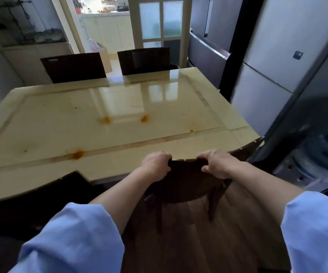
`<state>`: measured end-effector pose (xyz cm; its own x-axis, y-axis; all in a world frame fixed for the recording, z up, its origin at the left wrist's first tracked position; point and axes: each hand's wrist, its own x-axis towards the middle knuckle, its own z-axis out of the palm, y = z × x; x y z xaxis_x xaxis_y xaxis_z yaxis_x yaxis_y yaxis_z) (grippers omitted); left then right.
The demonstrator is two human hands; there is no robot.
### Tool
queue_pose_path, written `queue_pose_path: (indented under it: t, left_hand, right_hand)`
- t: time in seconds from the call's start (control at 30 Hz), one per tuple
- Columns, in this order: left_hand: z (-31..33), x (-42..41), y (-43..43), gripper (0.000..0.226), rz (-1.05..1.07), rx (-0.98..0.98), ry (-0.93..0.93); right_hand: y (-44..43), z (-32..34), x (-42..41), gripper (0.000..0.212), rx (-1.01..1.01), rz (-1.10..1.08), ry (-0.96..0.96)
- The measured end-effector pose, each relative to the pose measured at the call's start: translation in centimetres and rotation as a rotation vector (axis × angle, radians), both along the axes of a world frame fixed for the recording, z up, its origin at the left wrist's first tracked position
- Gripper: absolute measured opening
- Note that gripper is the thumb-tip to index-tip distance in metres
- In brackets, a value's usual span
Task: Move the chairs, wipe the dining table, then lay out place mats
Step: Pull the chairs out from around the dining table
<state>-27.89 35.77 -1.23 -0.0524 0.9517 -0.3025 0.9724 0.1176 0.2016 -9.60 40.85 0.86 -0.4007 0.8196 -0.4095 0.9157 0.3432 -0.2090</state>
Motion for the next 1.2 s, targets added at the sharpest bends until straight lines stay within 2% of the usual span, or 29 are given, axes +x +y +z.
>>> queue_pose_path:
  t: [0.1, 0.23, 0.57, 0.77, 0.9, 1.07, 1.2]
  left_hand:
    - [-0.9, 0.0, 0.9, 0.022, -0.011, 0.008, 0.091]
    - [-1.5, -0.4, 1.3, 0.020, -0.068, 0.040, 0.173]
    - [-1.1, -4.6, -2.0, 0.020, -0.037, 0.060, 0.181]
    - [-1.4, -6.4, -4.4, 0.018, -0.084, 0.063, 0.201]
    - [-1.4, -8.1, -4.2, 0.019, -0.049, 0.043, 0.259]
    - [-1.7, -8.3, -2.6, 0.021, -0.011, 0.054, 0.262]
    - [-2.1, -8.0, -2.0, 0.018, -0.013, 0.098, 0.239]
  right_hand:
    - [1.3, -1.6, 0.5, 0.047, -0.002, -0.018, 0.045]
    - [2.1, -3.8, 0.6, 0.038, -0.027, -0.131, 0.185]
    - [-1.0, -6.1, -2.4, 0.040, -0.011, -0.125, 0.420]
    - [-3.4, -5.4, -4.1, 0.031, 0.031, 0.018, 0.357]
    - [-3.4, -5.7, -6.0, 0.038, 0.028, 0.027, 0.419]
    - [-1.5, -5.6, -6.2, 0.047, 0.035, 0.050, 0.381]
    - [-0.8, -5.6, -5.7, 0.041, 0.045, 0.070, 0.359]
